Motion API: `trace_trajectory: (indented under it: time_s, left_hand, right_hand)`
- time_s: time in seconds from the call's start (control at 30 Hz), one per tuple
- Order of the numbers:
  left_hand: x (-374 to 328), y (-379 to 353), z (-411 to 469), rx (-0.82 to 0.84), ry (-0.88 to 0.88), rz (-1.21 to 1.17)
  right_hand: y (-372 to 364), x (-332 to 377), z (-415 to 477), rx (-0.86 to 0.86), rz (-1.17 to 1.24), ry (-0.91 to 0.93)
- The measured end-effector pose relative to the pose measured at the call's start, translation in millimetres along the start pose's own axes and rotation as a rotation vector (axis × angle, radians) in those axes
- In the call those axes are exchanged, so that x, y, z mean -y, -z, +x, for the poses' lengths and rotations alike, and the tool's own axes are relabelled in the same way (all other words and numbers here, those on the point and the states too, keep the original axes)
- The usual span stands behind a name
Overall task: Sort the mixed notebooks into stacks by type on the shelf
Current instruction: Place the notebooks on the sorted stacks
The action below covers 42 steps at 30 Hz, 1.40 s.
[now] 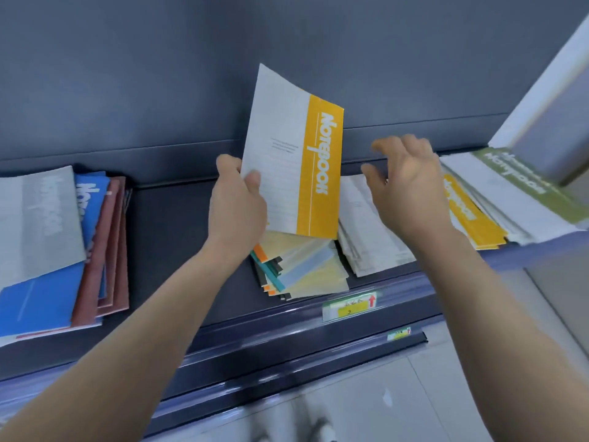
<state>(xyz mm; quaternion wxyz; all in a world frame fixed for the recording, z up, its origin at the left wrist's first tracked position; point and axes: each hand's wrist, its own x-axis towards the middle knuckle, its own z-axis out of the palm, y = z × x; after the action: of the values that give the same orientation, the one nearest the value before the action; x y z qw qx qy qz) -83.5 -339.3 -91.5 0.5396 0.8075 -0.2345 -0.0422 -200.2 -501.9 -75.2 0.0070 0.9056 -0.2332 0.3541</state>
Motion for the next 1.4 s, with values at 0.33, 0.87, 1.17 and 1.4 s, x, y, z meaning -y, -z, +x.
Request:
trace_trajectory:
  time_s: [0.33,0.87,1.17,1.4]
  left_hand:
    - [-60.8,-132.0,3.6,0.167,0.088,0.084]
    - [-86.7,-302.6,-15.7,0.382,0.357,0.429]
    - [-120.0,-251.7,-27.8,0.137,0.017,0.895]
    - [-133.1,-116.0,-59.7,-0.341,-0.356,0.918]
  right_hand:
    - [51.0,-115.8,8.6,-0.121,-0.126,0.051]
    - [70.8,-273.3,29.1,-0.009,0.101,0.173]
    - [64.4,-229.9,38.2,0.053,0.244,0.277]
    - [75.2,-117.4,42.5,0.035,0.384,0.432]
